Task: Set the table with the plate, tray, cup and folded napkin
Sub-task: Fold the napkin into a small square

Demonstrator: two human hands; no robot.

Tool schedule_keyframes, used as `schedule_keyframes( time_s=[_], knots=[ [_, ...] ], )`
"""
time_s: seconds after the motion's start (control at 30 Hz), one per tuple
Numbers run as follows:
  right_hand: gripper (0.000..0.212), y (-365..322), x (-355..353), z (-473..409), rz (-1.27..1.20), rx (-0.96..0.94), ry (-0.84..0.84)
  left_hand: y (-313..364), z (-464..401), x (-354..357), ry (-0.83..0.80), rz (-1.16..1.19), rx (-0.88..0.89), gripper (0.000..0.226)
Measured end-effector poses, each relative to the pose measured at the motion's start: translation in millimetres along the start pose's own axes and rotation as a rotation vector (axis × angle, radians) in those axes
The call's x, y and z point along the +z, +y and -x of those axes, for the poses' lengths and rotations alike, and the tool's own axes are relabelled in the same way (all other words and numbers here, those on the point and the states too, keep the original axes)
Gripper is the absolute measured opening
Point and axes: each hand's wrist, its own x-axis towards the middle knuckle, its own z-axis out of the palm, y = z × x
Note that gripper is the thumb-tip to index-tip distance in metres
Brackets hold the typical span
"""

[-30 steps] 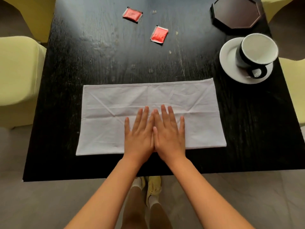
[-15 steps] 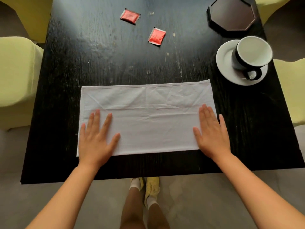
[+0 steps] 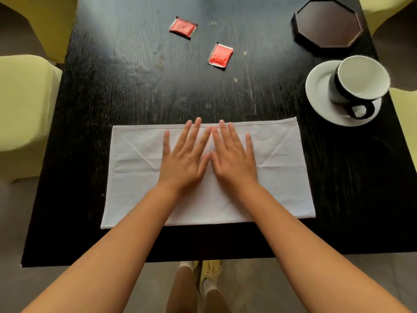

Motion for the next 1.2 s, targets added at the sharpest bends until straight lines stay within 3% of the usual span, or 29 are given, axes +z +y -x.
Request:
schedule_keyframes(
  time_s=[0.17, 0.43, 0.53, 0.63, 0.73, 0.87, 0.97, 1.1, 1.2],
  knots=[
    [0.061, 29.2, 1.2, -9.0, 0.020, -0.039, 0.021, -30.9, -11.3, 8.4, -0.056, -0.014, 0.008, 0.065],
    [0.069, 125.6, -21.0, -3.0, 0.130, 0.180, 0.058, -117.0, 35.0, -7.4, -0.023, -0.005, -0.333, 0.072],
    [0.069, 125.8, -26.2, -3.8, 0.113, 0.187, 0.038, -116.7, 36.8, -10.3, -0.040, -0.010, -0.398, 0.073],
    [0.064, 115.5, -36.0, 15.8, 0.018, 0.301, 0.159, -94.0, 34.4, -16.3, 0.045, 0.013, -0.462, 0.074],
    [0.052, 105.0, -45.4, 62.1, -0.087, 0.442, 0.343, -40.6, 31.1, -17.4, 0.140, 0.083, -0.275, 0.070],
    [0.039, 99.0, -45.3, 118.1, -0.278, 0.645, 0.254, 39.7, 20.3, 0.2, 0.070, 0.087, -0.027, 0.065],
    [0.035, 97.8, -42.2, 130.9, -0.407, 0.768, 0.191, 58.3, 16.3, 14.7, -0.048, 0.061, -0.078, 0.067],
    [0.026, 101.4, -44.2, 129.5, -0.448, 0.839, 0.154, 55.5, 16.8, 20.4, -0.054, 0.060, -0.111, 0.068],
    [0.019, 107.1, -48.3, 131.0, -0.617, 0.905, 0.107, 57.9, 17.4, 18.2, -0.065, 0.062, -0.116, 0.069]
  ],
)
